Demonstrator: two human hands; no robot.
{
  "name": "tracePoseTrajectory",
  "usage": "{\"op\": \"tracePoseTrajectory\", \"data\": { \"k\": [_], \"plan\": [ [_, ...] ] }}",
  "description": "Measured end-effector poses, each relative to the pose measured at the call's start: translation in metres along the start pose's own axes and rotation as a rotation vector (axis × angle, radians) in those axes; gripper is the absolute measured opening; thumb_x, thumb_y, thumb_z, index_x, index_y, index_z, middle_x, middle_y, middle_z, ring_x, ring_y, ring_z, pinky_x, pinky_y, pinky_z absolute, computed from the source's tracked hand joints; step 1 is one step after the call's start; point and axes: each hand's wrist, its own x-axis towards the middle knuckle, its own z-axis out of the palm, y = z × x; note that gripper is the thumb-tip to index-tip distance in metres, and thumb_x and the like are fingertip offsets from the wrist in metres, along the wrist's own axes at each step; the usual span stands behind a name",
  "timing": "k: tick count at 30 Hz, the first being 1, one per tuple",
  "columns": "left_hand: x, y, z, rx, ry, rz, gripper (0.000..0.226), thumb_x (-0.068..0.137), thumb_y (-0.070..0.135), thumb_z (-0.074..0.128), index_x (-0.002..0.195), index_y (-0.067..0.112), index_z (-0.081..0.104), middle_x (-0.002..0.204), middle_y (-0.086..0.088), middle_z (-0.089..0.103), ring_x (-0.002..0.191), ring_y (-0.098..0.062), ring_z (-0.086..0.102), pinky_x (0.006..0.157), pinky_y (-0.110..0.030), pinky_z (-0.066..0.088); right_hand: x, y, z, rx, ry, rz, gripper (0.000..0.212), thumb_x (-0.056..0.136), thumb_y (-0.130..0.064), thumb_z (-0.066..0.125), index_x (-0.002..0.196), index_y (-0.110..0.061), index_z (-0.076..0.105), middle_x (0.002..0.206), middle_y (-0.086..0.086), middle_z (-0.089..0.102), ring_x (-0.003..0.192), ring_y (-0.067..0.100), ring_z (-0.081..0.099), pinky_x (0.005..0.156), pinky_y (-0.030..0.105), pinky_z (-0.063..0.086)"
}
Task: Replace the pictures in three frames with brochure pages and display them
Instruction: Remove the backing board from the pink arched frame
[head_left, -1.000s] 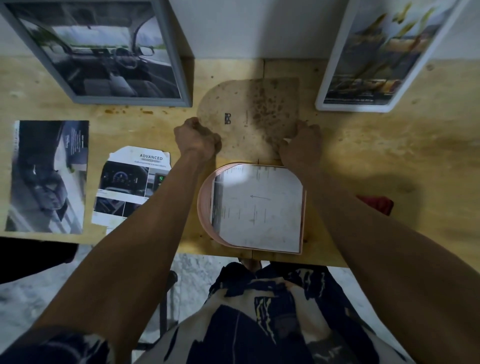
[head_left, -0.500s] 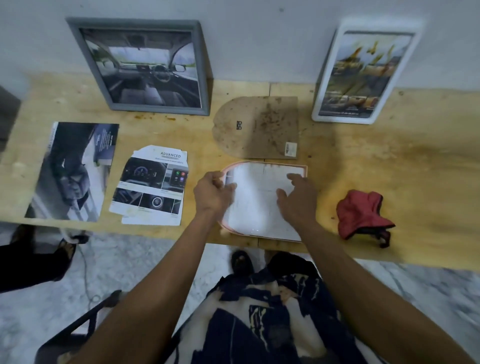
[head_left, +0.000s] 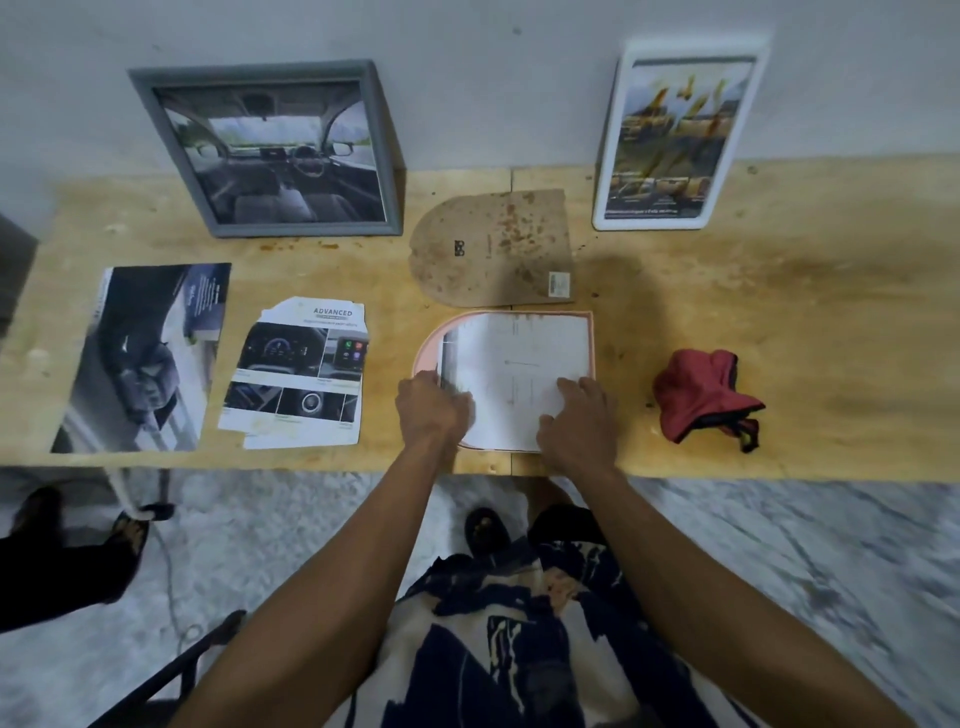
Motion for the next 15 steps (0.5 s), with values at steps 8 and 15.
{"op": "tracePoseTrajectory", "data": {
  "k": [8,15],
  "plan": [
    [-0.012,0.008,-0.006,-0.228,-0.011,-0.023,0.018,0.090,0.008,0.068,0.100,0.015,0.054,0.099,-0.001,0.062,0.089,-0.019,0.056,0.074,-0.024,0.041,-0.001,0.001,-0.006,0.000,-0.040,-0.016,0.056,0.089,-0.019,0.058,0.143,-0.018,0.042,0.153,0.006,0.028,0.138,0.026,0.025,0.106,0.035,0.034],
    [-0.022,-0.009,-0.020,-0.461,0.082,0.044,0.015,0.091,0.003,0.062,0.102,0.012,0.064,0.084,0.003,0.062,0.067,-0.010,0.054,0.046,-0.005,0.039,-0.014,-0.005,-0.020,0.085,0.089,-0.054,0.051,0.089,-0.016,0.058,0.139,-0.017,0.049,0.150,0.009,0.034,0.136,0.026,0.030,0.105,0.034,0.034]
  ]
}}
